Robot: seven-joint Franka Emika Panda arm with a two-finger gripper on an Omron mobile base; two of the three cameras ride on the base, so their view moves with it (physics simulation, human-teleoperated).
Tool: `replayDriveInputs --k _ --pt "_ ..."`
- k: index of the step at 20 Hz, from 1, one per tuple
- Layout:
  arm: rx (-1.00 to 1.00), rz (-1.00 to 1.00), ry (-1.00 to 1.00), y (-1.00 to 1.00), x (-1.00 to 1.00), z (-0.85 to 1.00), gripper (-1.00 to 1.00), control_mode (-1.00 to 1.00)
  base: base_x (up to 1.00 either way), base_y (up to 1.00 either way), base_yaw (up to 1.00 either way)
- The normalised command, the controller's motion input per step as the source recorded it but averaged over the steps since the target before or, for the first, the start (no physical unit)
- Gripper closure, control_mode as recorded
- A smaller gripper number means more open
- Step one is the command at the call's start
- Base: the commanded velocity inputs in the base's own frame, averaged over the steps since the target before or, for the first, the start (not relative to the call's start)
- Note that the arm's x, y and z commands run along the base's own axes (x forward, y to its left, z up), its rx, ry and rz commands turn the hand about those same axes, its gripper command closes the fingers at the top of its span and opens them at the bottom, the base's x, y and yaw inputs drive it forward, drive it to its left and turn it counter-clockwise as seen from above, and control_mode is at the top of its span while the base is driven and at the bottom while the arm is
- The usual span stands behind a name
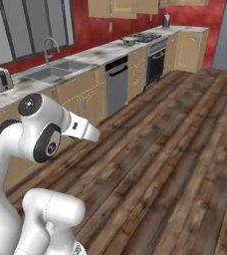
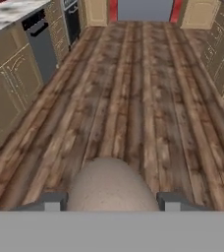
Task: Pick the egg and butter from the fridge and place them by the bowl for mixing.
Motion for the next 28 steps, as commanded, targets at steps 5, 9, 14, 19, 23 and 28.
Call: replayDriveInputs --k 5,9,14,19,23,28 --pt "0.00 0.00 0.00 0.00 0.00 0.00 1.00 1.00 0.86 0.00 -0.08" --pt "0.00 0.00 0.00 0.00 0.00 0.00 1.00 1.00 0.93 0.00 0.00" --pt "0.00 0.00 0.00 0.00 0.00 0.00 1.00 1.00 0.93 0.00 0.00" --pt "0.00 0.00 0.00 0.00 0.00 0.00 1.00 1.00 0.90 0.00 0.00" --pt "0.00 0.00 0.00 0.00 0.00 0.00 1.00 1.00 0.88 0.00 0.00" --pt "0.00 0.00 0.00 0.00 0.00 0.00 1.00 1.00 0.88 0.00 0.00"
